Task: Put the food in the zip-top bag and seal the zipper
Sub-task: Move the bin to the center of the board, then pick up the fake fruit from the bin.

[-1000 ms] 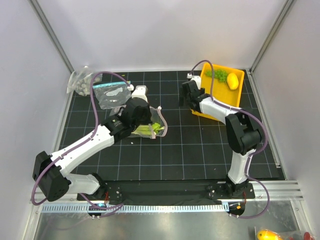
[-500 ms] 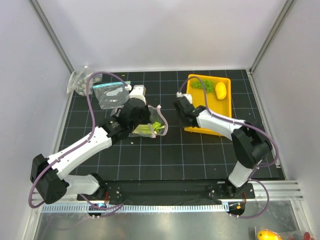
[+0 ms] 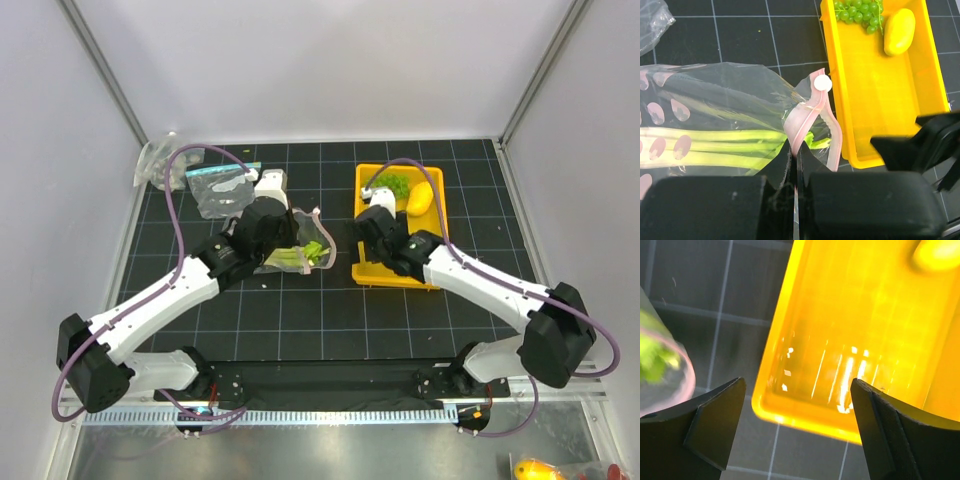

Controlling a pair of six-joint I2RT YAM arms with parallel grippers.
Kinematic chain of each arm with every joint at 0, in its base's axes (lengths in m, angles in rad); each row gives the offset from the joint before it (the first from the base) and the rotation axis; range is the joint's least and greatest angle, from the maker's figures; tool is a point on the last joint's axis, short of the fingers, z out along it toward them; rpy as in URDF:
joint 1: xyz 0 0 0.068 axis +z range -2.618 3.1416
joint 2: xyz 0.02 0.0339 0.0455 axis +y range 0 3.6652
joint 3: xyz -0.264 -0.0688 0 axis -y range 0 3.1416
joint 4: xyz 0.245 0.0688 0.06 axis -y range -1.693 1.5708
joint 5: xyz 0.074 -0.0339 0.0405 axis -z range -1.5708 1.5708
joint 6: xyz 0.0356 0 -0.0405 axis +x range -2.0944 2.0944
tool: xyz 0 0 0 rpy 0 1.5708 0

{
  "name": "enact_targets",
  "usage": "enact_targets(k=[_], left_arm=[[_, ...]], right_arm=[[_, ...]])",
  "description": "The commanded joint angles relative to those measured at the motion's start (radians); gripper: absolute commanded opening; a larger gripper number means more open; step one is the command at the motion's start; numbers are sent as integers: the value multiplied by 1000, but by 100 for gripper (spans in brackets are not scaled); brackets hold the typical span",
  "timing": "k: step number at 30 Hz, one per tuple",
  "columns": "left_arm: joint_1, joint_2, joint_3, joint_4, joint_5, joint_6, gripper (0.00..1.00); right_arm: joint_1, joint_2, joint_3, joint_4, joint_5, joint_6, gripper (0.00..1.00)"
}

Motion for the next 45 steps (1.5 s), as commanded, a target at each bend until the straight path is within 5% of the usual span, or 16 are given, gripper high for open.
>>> enact_targets(k=[1,4,11,23,27,28,35,41,45], left_arm=[[-1,-24,4,52,-28,13,1],[-1,-21,6,54,-20,14,1],[1,-8,10,52,-3,8,1],[1,7,15,51,9,2,1],[-1,16,18,46,0,7,1],[-1,16,18,47,-2,7,1],[-1,42,33,40,30,13,1],[-1,74,67,11,69,25,0],[-1,78,70,6,81,37,0]], right_arm=[[-110,9,106,45,-26,-68,93],[-218,85,175,42,-120,-63,93],[-409,311,351,46,-57,-33,94],[-554,664,511,83,36,13,92],[-590,742,557,65,-5,42,70],[-588,735,546,72,-11,46,60],[-546,459,315,233,-182,53,40],[-438,223,246,200,-332,30,38],[-257,83,177,201,-356,-25,36]])
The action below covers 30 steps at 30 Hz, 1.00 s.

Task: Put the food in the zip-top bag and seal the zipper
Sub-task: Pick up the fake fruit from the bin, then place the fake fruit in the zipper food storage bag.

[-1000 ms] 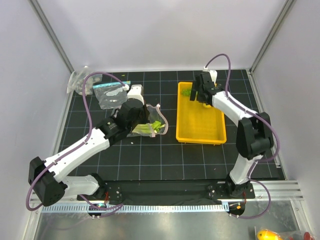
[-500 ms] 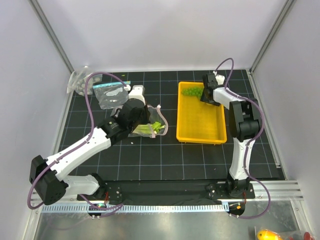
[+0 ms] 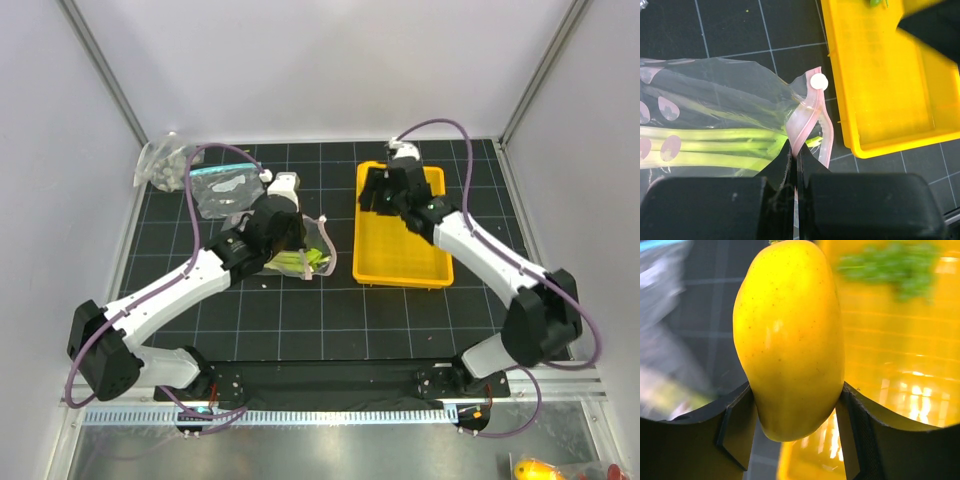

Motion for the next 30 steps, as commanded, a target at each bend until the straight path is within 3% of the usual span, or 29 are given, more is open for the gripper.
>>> enact_targets(k=[1,5,9,18,30], left_arm=[[1,-4,52,19,21,30,0],[-1,-6,66,-6,9,37,0],[-1,-40,66,-29,-95,34,0],[5,-86,35,-58,-333,-32,0],[5,-107,14,-1,-197,2,0]], right_arm=[[151,-121,-57,14,-91,-54,36],[213,-194,-137,49,-204,-82,36],[262,-186,-140,52,-328,-135,30],[365,-135,-113,29,-336,-215,29],[387,-116,-110,37,-364,-238,29]])
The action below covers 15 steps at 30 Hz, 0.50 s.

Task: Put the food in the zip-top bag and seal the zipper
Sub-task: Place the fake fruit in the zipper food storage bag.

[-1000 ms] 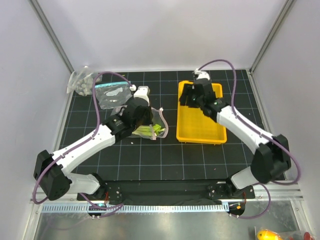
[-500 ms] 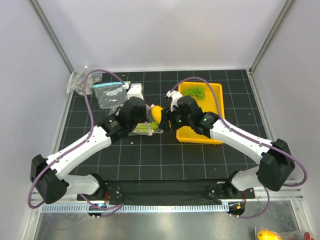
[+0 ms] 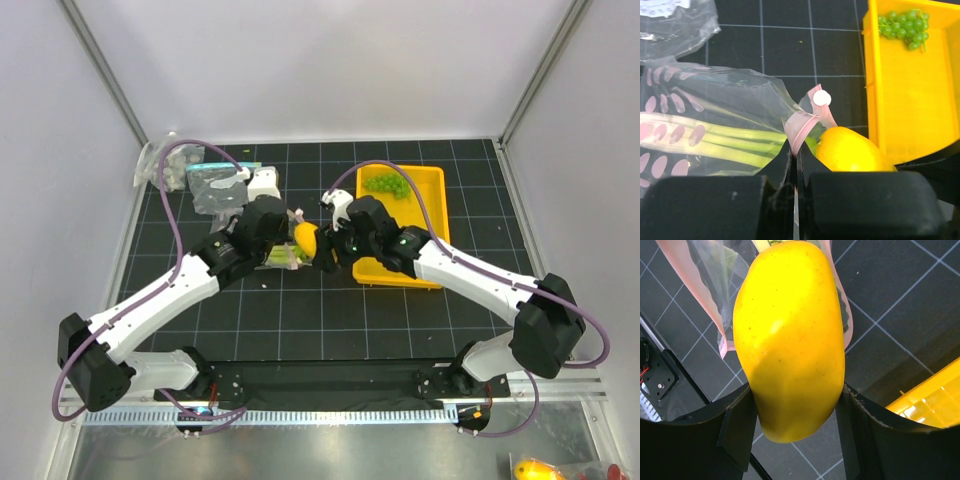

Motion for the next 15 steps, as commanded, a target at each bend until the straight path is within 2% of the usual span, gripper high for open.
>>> enact_targets(k=[1,6,11,13,15], left_arm=[[3,-36,0,76,68,21,0],[-1,-67,-35,177,383,69,0],[-40,-93,-54,257,519,104,0],[-49,-96,-57,272,543,107,0],[-50,-96,-58,279,543,93,0]], right_arm=[[11,3,38,24,-18,-20,29],[14,11,38,33,-26,-21,29],[17,-1,29,46,-23,-21,32],[17,-12,18,60,-21,-18,49],[17,-24,1,81,-17,-12,77]])
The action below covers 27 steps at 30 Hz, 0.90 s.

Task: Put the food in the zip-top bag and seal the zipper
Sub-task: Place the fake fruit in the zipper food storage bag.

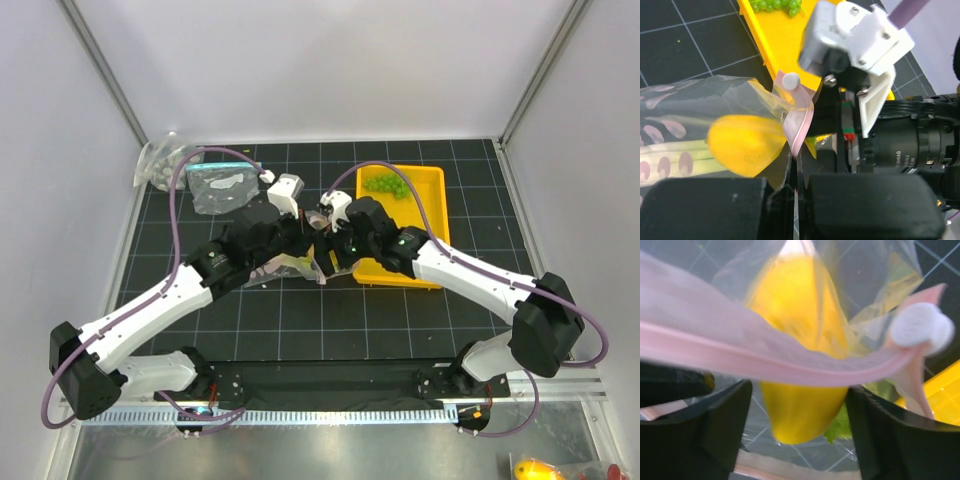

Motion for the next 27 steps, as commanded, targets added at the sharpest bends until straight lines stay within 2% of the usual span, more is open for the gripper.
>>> enact_targets(k=[1,3,5,10,16,22,27], left_arm=[[-10,-30,-2,115,77,4,0],[-7,-30,-5,96,20,-13,1],[-6,-22,6,60,-107,-39,1],[15,21,50,-62,-254,-94,1],[92,10,24,-95,-308,-172,0],[93,-13,1,-76,-344,-168,0],[93,5,-4,-55,-318,-155,0]], right_arm=[[7,-53,-4,88,5,0,85],[7,-76,-29,112,23,4,91],[9,-113,-44,126,45,3,92],[9,-162,-78,163,109,23,91],[-6,-221,-124,183,350,78,74],[-109,-198,-132,167,370,138,73],[-299,-103,-77,144,405,208,74]])
